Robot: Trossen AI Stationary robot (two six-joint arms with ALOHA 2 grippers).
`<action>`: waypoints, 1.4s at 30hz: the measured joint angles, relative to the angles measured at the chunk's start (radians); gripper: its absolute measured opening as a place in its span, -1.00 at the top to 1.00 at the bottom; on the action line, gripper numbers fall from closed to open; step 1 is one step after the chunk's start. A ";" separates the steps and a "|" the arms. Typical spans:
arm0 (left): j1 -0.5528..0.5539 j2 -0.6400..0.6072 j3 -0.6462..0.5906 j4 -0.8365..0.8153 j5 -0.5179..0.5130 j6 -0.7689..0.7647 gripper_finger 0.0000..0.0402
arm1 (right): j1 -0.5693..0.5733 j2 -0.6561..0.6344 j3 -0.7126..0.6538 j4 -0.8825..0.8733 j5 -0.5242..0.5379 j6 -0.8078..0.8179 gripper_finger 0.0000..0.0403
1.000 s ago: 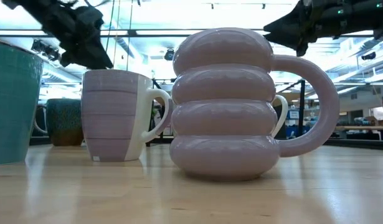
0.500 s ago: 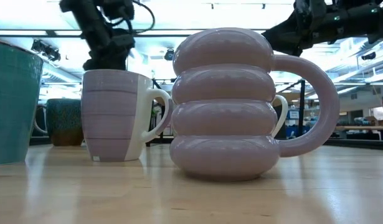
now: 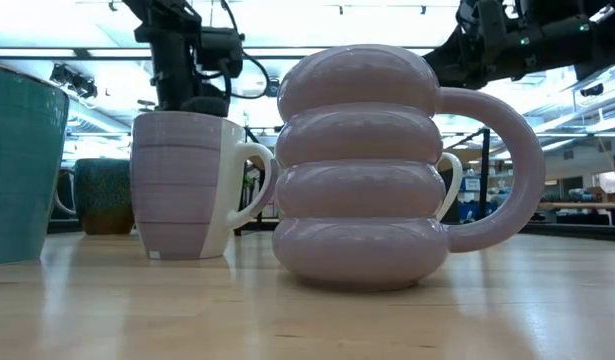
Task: Place coffee mugs
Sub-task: Put the yellow mug on the shelf
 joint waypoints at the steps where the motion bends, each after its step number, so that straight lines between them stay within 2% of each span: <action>1: 0.000 0.007 0.000 0.000 -0.003 0.002 -0.05 | 0.005 0.012 0.000 0.013 0.000 -0.005 0.18; 9: 0.003 0.059 0.000 -0.005 -0.022 0.012 -0.04 | 0.049 0.076 0.000 0.085 -0.004 -0.021 0.18; 16: 0.004 0.106 0.000 -0.003 -0.024 0.052 0.07 | 0.056 0.079 0.000 0.103 -0.004 -0.033 0.18; 37: 0.010 0.108 0.000 0.005 -0.002 0.082 0.11 | 0.076 0.079 -0.001 0.102 -0.006 -0.022 0.18; 42: 0.010 0.108 0.000 0.005 -0.001 0.082 0.23 | 0.076 0.079 -0.001 0.102 -0.006 -0.021 0.18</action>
